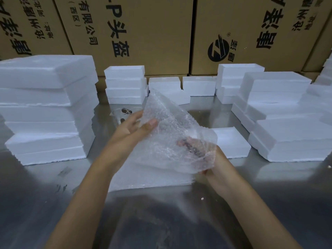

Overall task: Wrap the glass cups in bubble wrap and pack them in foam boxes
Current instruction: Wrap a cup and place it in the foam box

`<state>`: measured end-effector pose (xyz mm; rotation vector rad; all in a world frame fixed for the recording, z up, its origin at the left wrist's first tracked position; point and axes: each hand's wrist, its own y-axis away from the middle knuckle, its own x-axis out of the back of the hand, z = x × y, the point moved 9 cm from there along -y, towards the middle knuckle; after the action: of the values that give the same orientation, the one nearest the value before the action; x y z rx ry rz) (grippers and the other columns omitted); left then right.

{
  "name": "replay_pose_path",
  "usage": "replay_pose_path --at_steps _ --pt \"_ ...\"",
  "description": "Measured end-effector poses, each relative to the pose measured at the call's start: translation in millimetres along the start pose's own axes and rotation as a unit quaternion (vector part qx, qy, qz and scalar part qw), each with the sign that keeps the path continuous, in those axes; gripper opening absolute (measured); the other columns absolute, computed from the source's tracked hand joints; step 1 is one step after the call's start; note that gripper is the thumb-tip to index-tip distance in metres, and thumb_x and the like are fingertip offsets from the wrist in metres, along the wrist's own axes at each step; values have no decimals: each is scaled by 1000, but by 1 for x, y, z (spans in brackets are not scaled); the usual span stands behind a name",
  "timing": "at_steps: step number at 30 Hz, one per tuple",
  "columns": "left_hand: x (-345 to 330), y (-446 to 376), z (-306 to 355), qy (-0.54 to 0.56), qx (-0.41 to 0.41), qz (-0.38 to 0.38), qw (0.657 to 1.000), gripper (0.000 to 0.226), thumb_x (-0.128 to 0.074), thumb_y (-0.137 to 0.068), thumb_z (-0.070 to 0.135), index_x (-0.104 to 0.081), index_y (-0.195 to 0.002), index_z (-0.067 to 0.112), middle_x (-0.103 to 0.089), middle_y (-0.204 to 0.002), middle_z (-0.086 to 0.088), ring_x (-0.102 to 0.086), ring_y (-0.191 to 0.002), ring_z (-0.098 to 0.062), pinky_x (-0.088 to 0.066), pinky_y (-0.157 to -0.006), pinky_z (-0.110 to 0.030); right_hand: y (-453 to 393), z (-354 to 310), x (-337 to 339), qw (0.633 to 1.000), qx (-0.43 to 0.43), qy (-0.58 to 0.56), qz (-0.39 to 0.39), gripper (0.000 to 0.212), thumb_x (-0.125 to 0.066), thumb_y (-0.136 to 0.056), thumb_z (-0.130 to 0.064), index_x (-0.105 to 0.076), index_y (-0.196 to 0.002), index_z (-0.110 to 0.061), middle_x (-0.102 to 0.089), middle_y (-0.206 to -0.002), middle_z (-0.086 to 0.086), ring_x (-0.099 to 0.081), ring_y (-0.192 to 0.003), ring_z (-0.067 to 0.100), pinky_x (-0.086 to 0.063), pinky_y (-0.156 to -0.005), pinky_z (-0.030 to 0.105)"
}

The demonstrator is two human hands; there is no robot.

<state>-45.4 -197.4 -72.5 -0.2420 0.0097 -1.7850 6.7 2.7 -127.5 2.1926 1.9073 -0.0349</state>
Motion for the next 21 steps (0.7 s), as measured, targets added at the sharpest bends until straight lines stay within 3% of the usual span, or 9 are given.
replay_pose_path --at_steps 2,4,7,11,13,16,19,21 --pt "-18 1 -3 6 -12 -50 999 67 -76 -68 64 -62 -127 34 -70 -121 16 -66 -113 -6 -53 -95 -24 0 3 -4 1000 5 14 -16 21 -46 -101 -7 -63 -103 5 -56 -82 15 -48 -73 28 -42 -71 41" --pt "-33 2 -5 32 -5 -69 997 57 -77 -71 59 -67 -121 34 -71 -119 15 -66 -112 -5 -52 -90 -21 0 4 -9 999 11 18 -31 22 -48 -101 -12 -67 -102 -1 -54 -81 14 -45 -68 27 -43 -65 37" --pt "-49 3 -10 97 13 -85 992 49 -80 -76 48 -68 -121 31 -71 -122 7 -66 -116 -12 -50 -95 -28 1 -4 -14 998 43 0 -55 20 -51 -99 -13 -71 -93 -12 -52 -71 9 -40 -56 17 -42 -53 30" --pt "-63 6 -7 155 8 -79 985 35 -80 -77 33 -73 -110 25 -75 -112 -4 -71 -104 -20 -56 -81 -26 3 -10 -15 993 97 37 -53 20 -57 -93 -16 -75 -97 -23 -57 -75 14 -46 -51 17 -47 -55 28" --pt "-69 8 -10 178 21 -63 982 43 -78 -78 32 -67 -118 23 -74 -114 -4 -71 -106 -21 -56 -81 -27 5 -12 -17 989 118 80 -47 21 -57 -93 -27 -74 -98 -37 -57 -67 11 -46 -47 13 -44 -50 23" --pt "-71 9 -16 233 46 -47 970 54 -79 -77 28 -58 -126 22 -73 -117 -5 -71 -106 -23 -58 -75 -27 6 -16 -19 981 141 124 -47 24 -56 -99 -32 -72 -93 -49 -62 -58 -8 -49 -46 5 -41 -48 15" --pt "-71 8 -19 228 58 -51 971 52 -82 -77 23 -57 -121 27 -74 -115 -5 -72 -103 -22 -58 -73 -30 5 -16 -21 975 152 154 -53 21 -61 -98 -23 -77 -91 -35 -74 -83 6 -64 -70 25 -52 -66 35" --pt "-73 7 -22 211 61 -59 974 45 -82 -76 20 -56 -110 36 -76 -108 -1 -73 -96 -17 -57 -70 -27 4 -12 -19 968 154 195 -43 18 -61 -95 -14 -75 -84 -15 -72 -83 16 -59 -72 23 -45 -67 33"
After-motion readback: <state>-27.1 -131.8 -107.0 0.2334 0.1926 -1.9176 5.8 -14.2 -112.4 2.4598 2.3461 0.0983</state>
